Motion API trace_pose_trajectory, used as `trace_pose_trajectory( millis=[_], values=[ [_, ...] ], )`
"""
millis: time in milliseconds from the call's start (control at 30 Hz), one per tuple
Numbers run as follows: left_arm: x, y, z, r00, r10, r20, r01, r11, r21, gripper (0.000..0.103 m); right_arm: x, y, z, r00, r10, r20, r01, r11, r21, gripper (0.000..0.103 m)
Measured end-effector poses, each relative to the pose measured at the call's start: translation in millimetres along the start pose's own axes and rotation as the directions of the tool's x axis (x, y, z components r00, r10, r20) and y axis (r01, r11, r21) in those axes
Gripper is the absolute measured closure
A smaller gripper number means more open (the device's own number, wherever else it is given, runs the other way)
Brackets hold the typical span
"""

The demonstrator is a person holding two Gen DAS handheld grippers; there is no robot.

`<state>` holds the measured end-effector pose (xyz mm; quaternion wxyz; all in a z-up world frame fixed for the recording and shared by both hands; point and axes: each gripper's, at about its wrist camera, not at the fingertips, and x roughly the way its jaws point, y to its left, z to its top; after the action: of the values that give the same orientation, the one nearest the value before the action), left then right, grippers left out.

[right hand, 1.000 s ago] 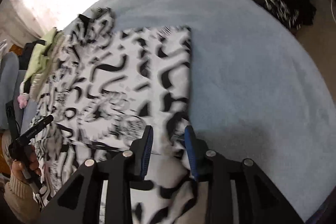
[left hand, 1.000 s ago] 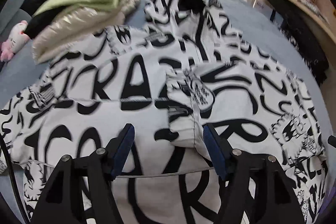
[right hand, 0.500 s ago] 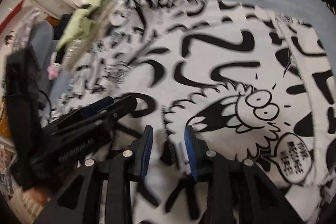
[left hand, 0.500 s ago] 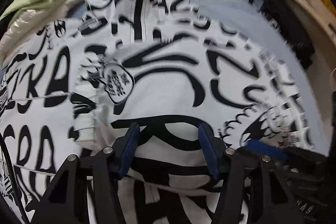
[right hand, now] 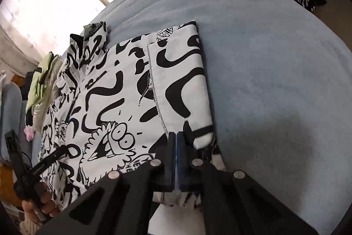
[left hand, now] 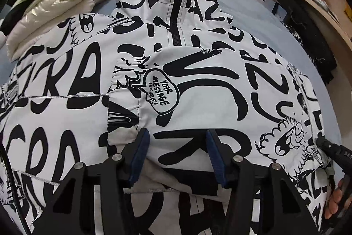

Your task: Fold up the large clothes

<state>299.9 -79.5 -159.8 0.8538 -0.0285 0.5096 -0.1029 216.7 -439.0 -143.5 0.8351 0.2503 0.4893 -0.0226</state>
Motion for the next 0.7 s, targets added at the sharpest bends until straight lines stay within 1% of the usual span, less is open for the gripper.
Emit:
trace_pose_trajectory(
  millis=[67,133,200,300,400,533,700],
  values=[
    [-4,-2,-3,1.000,0.012,0.003,-0.012,1.000,0.008,0.050,-3,3,-3,1.000,-0.011,-0.003,0.011,1.000,-0.009,0.099],
    [-8,-3,-3,1.000,0.017,0.006,-0.017,1.000,0.005,0.050,-5,8,-4,1.000,-0.008,-0.007,0.008,1.000,-0.014,0.096],
    [-14,-3,-5,1.000,0.020,0.008,-0.020,1.000,-0.001,0.050,-9,11,-6,1.000,0.003,-0.008,-0.004,1.000,-0.013,0.088],
    [-24,-2,-8,1.000,0.011,0.010,-0.011,1.000,-0.012,0.050,-17,17,-9,1.000,0.019,-0.004,-0.019,1.000,-0.019,0.082],
    [-36,-2,-13,1.000,0.010,0.021,-0.010,1.000,-0.013,0.050,-26,24,-14,0.999,0.043,-0.005,-0.044,0.999,-0.018,0.082],
    [-54,-5,-21,0.998,0.039,0.041,-0.039,0.999,0.004,0.050,-42,30,-23,0.997,0.072,0.002,-0.072,0.997,-0.014,0.082],
    [-78,-5,-37,0.998,0.037,0.049,-0.038,0.999,0.012,0.050,-64,37,-38,0.994,0.112,0.014,-0.112,0.994,-0.012,0.082]
  ],
)
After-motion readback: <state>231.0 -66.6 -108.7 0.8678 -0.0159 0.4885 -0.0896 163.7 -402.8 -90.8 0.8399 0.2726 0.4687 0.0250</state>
